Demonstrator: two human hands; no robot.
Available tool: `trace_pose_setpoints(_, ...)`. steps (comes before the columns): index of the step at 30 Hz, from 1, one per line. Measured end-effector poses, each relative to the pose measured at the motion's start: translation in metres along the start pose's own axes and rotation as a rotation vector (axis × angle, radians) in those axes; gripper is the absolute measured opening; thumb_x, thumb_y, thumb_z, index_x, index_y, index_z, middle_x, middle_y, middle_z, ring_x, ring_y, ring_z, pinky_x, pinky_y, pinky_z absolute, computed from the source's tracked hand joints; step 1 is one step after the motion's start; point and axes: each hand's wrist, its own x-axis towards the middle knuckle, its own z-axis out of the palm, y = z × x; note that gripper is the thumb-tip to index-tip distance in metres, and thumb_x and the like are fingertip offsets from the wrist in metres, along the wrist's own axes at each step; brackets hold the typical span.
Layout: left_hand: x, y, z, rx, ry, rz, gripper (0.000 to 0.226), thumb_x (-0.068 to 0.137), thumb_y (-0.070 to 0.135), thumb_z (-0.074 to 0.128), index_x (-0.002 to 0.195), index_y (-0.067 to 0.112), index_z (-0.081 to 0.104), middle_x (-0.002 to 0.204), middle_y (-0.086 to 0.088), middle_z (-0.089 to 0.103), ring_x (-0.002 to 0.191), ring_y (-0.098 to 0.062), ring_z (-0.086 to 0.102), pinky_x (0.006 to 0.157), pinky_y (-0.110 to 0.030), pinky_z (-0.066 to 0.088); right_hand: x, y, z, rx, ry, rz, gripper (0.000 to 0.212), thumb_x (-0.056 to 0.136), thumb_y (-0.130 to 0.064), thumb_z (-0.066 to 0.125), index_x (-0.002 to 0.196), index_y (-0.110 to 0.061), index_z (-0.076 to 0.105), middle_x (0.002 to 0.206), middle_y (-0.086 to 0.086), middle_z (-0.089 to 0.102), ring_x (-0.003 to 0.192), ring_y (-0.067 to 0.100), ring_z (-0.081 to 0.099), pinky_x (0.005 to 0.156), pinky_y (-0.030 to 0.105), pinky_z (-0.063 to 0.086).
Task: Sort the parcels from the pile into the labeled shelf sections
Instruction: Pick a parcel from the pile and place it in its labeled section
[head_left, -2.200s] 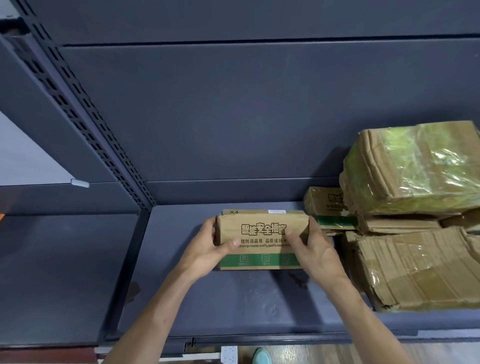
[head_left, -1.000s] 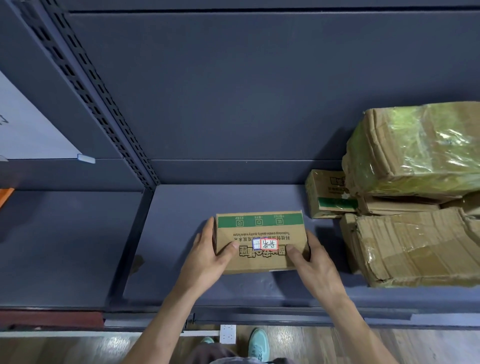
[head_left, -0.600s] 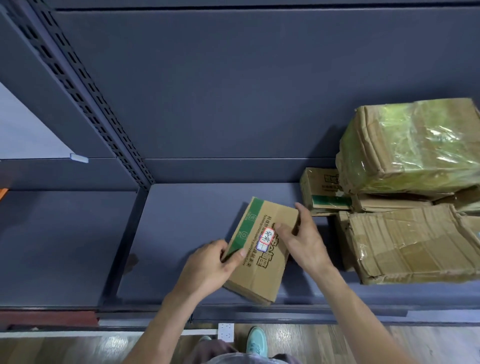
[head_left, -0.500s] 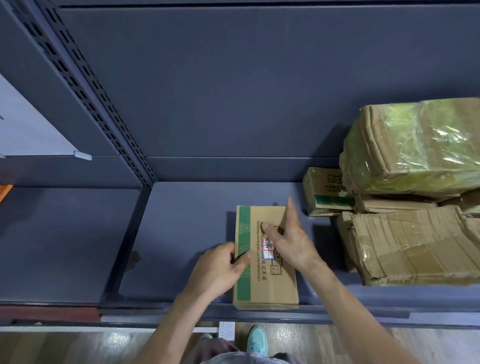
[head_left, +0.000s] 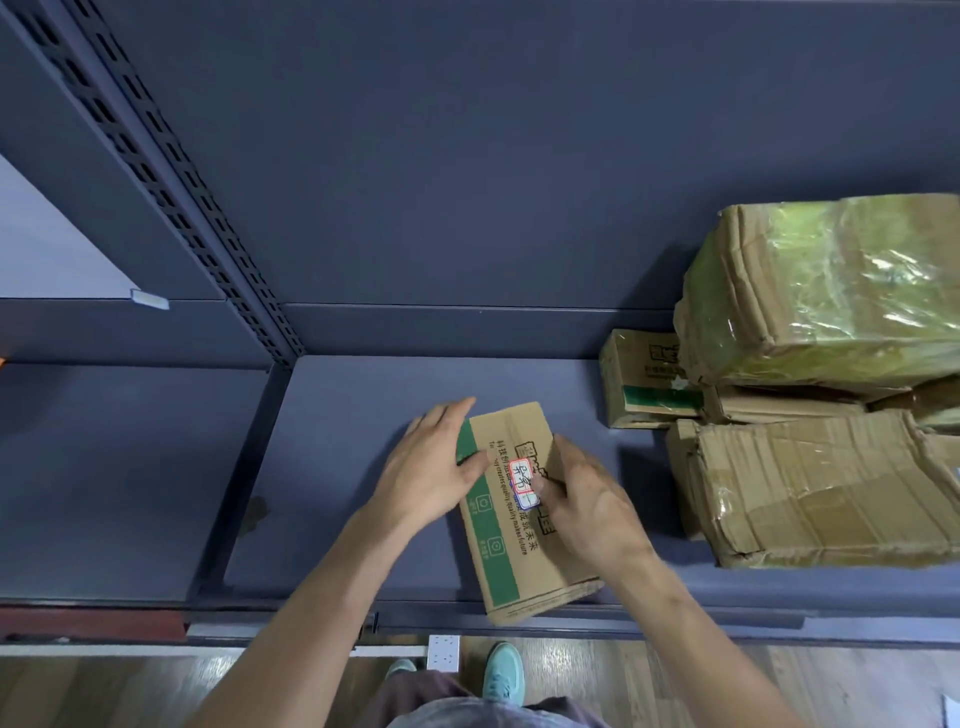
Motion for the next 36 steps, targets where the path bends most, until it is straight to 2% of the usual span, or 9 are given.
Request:
trace_pose_setpoints(6, 0.002, -0.003, 0.004, 0.111, -0.018, -0.149, 0.086, 0.089, 0.07, 0.059, 0.159, 0.038, 0.021, 0.135, -0.006, 0.049, 0.133, -0.032, 0.041, 0.1, -0.047, 0.044, 0.029, -0.026, -0.003, -0.096, -0.061, -0.105, 0.059, 0.094, -0.017, 0.056, 0.15, -0.025, 0.039, 0.142, 0.002, 0.057, 0.128, 0.027, 0.054, 0.102, 0.034, 0.042)
trace_pose_setpoints(10, -0.011, -0.016, 0.002, 0.164, 0.056, -0.221, 0.085, 0.094, 0.072, 0.048, 0.161, 0.038, 0.01, 0.137, -0.01, 0.053, 0.13, -0.035, 0.047, 0.092, -0.046, 0.048, 0.034, -0.036, -0.002, -0.113, -0.068, -0.124, 0.06, 0.1, -0.029, 0.057, 0.155, -0.02, 0.034, 0.151, 0.003, 0.047, 0.137, 0.026, 0.045, 0.11, 0.035, 0.036)
trace_pose_setpoints(15, -0.03, -0.022, 0.003, 0.204, 0.103, -0.28, 0.071, 0.097, 0.068, 0.046, 0.154, 0.027, 0.036, 0.134, -0.008, 0.055, 0.126, -0.031, 0.054, 0.089, -0.042, 0.051, 0.004, -0.016, -0.01, -0.341, 0.043, -0.002, 0.068, 0.101, -0.045, 0.049, 0.157, -0.013, 0.026, 0.15, 0.01, 0.044, 0.132, 0.033, 0.042, 0.109, 0.039, 0.033)
trace_pose_setpoints(20, -0.038, -0.022, 0.003, 0.271, 0.115, -0.316, 0.063, 0.096, 0.071, 0.043, 0.133, 0.022, 0.052, 0.12, -0.005, 0.06, 0.11, -0.029, 0.065, 0.068, -0.034, 0.042, -0.027, 0.001, -0.015, -0.288, -0.074, 0.166, 0.08, 0.101, -0.053, 0.047, 0.159, -0.015, 0.008, 0.147, 0.012, 0.043, 0.13, 0.03, 0.05, 0.103, 0.039, 0.043)
trace_pose_setpoints(24, -0.039, -0.023, 0.004, 0.286, 0.097, -0.308, 0.061, 0.096, 0.071, 0.041, 0.122, 0.018, 0.057, 0.113, -0.004, 0.059, 0.104, -0.028, 0.066, 0.066, -0.032, 0.041, -0.028, -0.002, -0.011, -0.198, -0.104, 0.206, 0.076, 0.102, -0.049, 0.046, 0.159, -0.013, 0.011, 0.137, 0.015, 0.053, 0.121, 0.031, 0.058, 0.1, 0.039, 0.045)
trace_pose_setpoints(30, -0.048, -0.031, 0.004, 0.223, 0.138, -0.302, 0.056, 0.098, 0.067, 0.042, 0.109, 0.014, 0.058, 0.107, -0.003, 0.063, 0.101, -0.025, 0.065, 0.068, -0.033, 0.043, -0.022, -0.007, -0.008, -0.058, -0.009, 0.109, 0.077, 0.102, -0.039, 0.053, 0.161, -0.01, 0.012, 0.149, 0.013, 0.045, 0.134, 0.028, 0.049, 0.108, 0.032, 0.034)
trace_pose_setpoints(32, -0.053, -0.034, 0.004, 0.162, 0.166, -0.326, 0.055, 0.098, 0.066, 0.044, 0.107, 0.013, 0.056, 0.105, -0.003, 0.06, 0.102, -0.026, 0.063, 0.069, -0.033, 0.042, -0.016, -0.007, -0.008, 0.032, 0.01, 0.113, 0.076, 0.101, -0.036, 0.056, 0.16, -0.01, 0.015, 0.146, 0.013, 0.051, 0.133, 0.03, 0.051, 0.107, 0.034, 0.037)
trace_pose_setpoints(34, -0.06, -0.038, 0.004, 0.111, 0.188, -0.356, 0.051, 0.097, 0.067, 0.044, 0.106, 0.018, 0.052, 0.103, 0.002, 0.059, 0.097, -0.024, 0.063, 0.068, -0.032, 0.04, -0.01, -0.006, -0.006, 0.133, -0.003, 0.141, 0.06, 0.1, -0.036, 0.057, 0.149, -0.015, 0.032, 0.136, 0.008, 0.059, 0.126, 0.029, 0.057, 0.103, 0.036, 0.045)
trace_pose_setpoints(36, -0.065, -0.044, 0.004, 0.082, 0.184, -0.389, 0.049, 0.097, 0.07, 0.04, 0.109, 0.025, 0.051, 0.104, 0.008, 0.062, 0.093, -0.02, 0.064, 0.068, -0.032, 0.04, -0.009, -0.004, 0.0, 0.141, -0.038, 0.14, 0.032, 0.1, -0.037, 0.058, 0.125, -0.025, 0.043, 0.125, 0.003, 0.063, 0.118, 0.026, 0.061, 0.094, 0.034, 0.047)
